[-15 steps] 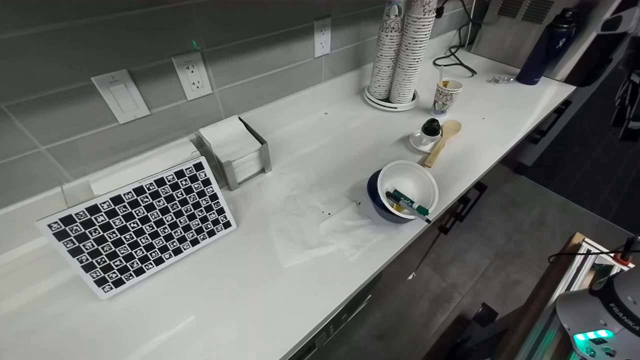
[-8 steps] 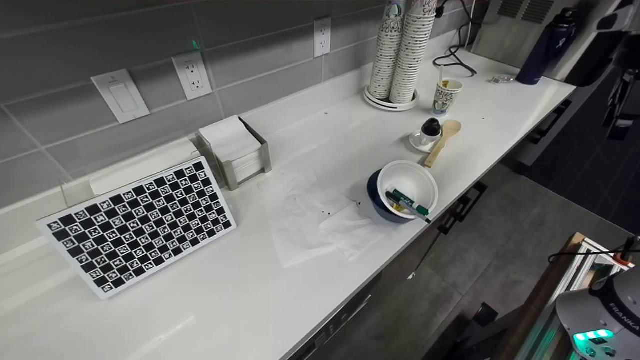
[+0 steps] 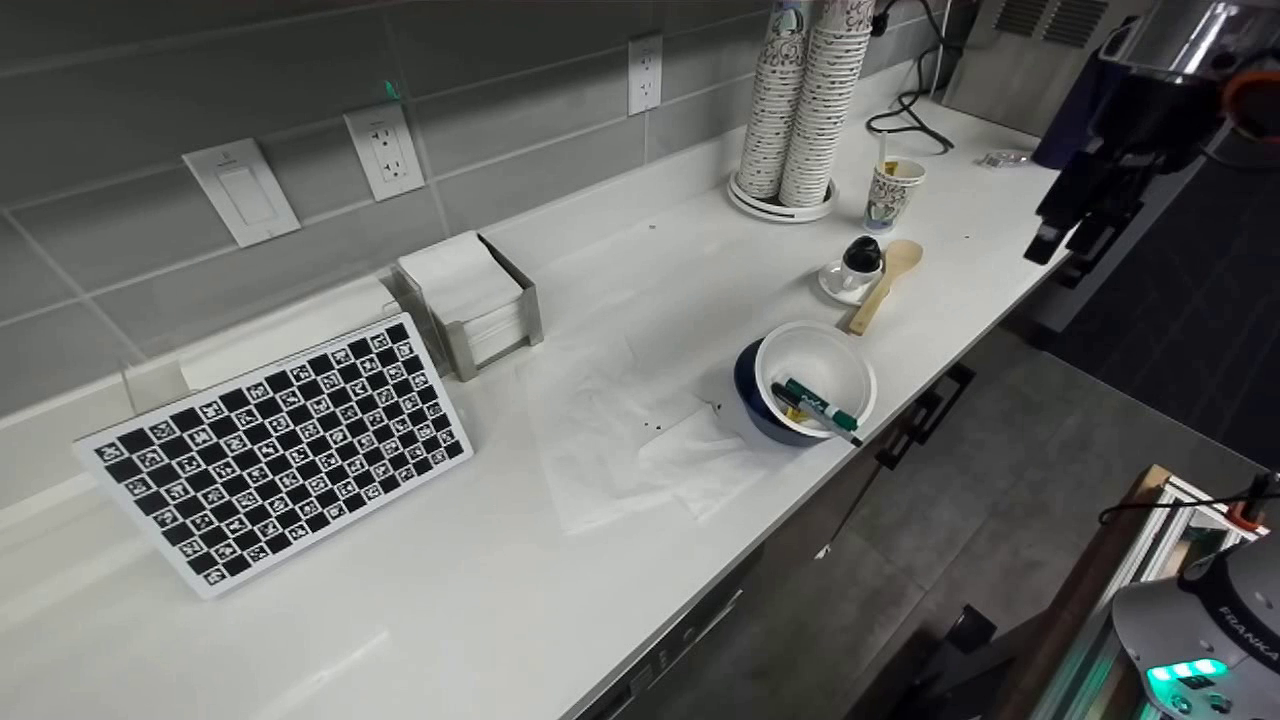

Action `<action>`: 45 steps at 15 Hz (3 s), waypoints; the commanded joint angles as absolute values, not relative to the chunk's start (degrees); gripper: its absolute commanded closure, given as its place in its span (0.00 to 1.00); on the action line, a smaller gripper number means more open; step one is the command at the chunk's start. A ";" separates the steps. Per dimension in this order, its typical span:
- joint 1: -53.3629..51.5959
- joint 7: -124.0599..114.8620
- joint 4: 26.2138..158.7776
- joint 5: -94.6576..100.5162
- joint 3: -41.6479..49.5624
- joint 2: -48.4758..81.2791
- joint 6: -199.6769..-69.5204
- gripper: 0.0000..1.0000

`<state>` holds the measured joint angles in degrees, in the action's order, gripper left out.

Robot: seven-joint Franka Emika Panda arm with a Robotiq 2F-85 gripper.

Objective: Remove the white plate from the blue bowl and put it on the counter

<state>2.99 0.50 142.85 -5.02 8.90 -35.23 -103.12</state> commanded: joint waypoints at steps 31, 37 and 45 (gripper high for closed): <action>-4.65 10.45 144.95 -25.84 0.20 -6.49 -140.08 0.64; -3.99 9.48 144.21 -24.58 0.34 -6.70 -140.08 1.00; -0.29 6.71 139.25 -29.39 4.79 -7.19 -124.49 0.98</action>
<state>-2.20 7.35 142.57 -26.50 2.91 -7.16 -132.12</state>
